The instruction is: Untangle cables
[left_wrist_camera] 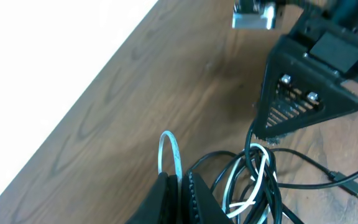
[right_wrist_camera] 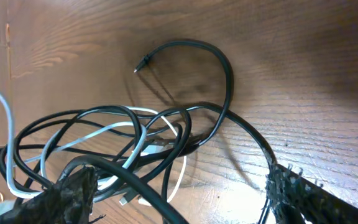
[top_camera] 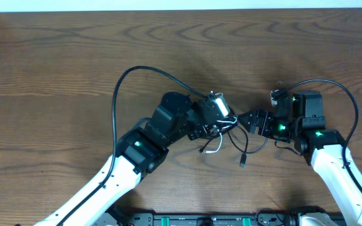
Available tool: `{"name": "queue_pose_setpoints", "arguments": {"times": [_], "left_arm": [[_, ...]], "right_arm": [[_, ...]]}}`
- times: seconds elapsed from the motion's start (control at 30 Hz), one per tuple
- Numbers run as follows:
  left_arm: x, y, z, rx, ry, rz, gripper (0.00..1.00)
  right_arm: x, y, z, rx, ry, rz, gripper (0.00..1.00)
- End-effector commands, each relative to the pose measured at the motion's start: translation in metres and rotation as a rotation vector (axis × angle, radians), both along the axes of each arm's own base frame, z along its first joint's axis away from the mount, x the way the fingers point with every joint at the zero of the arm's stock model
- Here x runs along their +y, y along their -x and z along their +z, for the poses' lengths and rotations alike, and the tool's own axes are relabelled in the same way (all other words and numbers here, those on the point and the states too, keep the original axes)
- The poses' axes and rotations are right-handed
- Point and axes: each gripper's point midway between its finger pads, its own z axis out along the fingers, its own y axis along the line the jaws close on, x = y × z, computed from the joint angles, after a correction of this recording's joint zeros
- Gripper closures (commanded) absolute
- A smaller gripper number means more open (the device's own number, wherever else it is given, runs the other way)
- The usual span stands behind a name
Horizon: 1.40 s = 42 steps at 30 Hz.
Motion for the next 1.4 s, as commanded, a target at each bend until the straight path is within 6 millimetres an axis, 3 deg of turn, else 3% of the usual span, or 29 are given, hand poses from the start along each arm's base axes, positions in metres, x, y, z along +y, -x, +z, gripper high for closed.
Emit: {"name": "queue_pose_setpoints", "arguments": {"times": [0.0,0.13,0.23,0.37,0.7,0.97,1.17,1.37], "left_arm": [[0.001,0.003,0.023,-0.04,0.042,-0.004,0.92],[0.002,0.005,0.029,-0.052,0.052,-0.004,0.92],[0.002,0.005,0.028,-0.041,0.06,0.002,0.92],[0.001,0.006,0.029,-0.032,0.07,-0.004,0.92],[0.0,0.007,0.03,-0.033,0.073,-0.007,0.92],[-0.002,0.005,0.037,-0.041,0.109,-0.001,0.92],[-0.002,0.005,0.036,-0.037,0.107,0.0,0.92],[-0.002,0.005,0.036,-0.034,0.105,0.0,0.92]], "right_arm": [[0.0,0.0,0.001,-0.008,0.006,0.006,0.14],[0.002,0.001,0.001,-0.017,0.006,0.021,0.11],[0.016,0.004,0.012,-0.126,-0.014,0.177,0.05],[0.03,0.005,0.025,-0.264,-0.029,0.325,0.05],[0.04,-0.022,0.061,-0.6,0.015,0.436,0.01],[0.065,-0.005,0.071,-0.628,-0.069,0.537,0.01],[0.085,0.006,0.064,-0.632,-0.033,0.606,0.08],[0.085,0.006,0.046,-0.579,0.068,0.582,0.3]]}}
